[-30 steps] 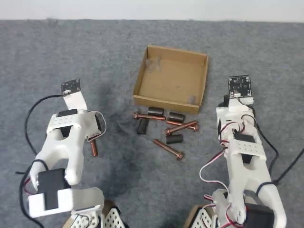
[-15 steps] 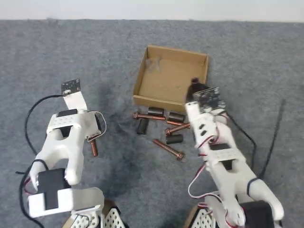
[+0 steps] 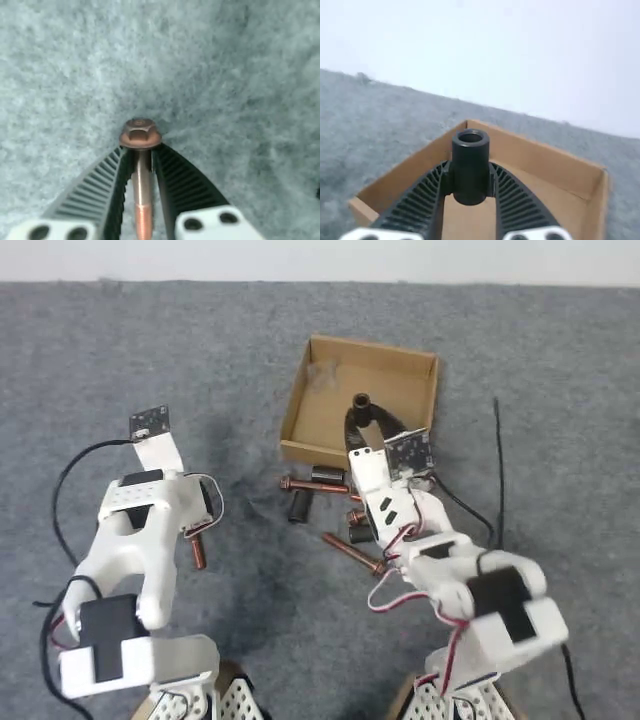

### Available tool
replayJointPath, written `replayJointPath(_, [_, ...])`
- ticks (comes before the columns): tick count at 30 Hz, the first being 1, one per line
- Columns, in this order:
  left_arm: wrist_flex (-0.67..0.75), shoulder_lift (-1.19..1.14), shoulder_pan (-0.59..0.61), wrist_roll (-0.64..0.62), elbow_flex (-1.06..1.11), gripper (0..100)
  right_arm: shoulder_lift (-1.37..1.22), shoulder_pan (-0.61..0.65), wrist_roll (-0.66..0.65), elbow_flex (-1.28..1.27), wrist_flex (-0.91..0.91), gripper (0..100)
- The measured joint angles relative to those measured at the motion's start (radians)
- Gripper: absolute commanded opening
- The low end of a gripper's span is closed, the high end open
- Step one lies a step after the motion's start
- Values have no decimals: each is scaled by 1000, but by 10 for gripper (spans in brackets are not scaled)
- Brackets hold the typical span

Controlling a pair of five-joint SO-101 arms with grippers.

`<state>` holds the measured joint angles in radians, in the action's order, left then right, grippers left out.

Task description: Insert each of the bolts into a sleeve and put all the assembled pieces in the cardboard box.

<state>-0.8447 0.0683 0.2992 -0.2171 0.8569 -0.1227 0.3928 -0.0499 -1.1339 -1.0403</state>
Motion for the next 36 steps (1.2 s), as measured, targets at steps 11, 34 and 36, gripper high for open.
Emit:
replayJointPath(11, [43, 0, 0, 0, 0, 10, -184, 132, 0, -103, -427, 6])
replayJointPath(34, [51, 3, -11, 3, 12, 10, -183, 384, 2, -466, -686, 6])
replayJointPath(36, [51, 9, -12, 3, 18, 10, -183, 382, 2, -466, -686, 6])
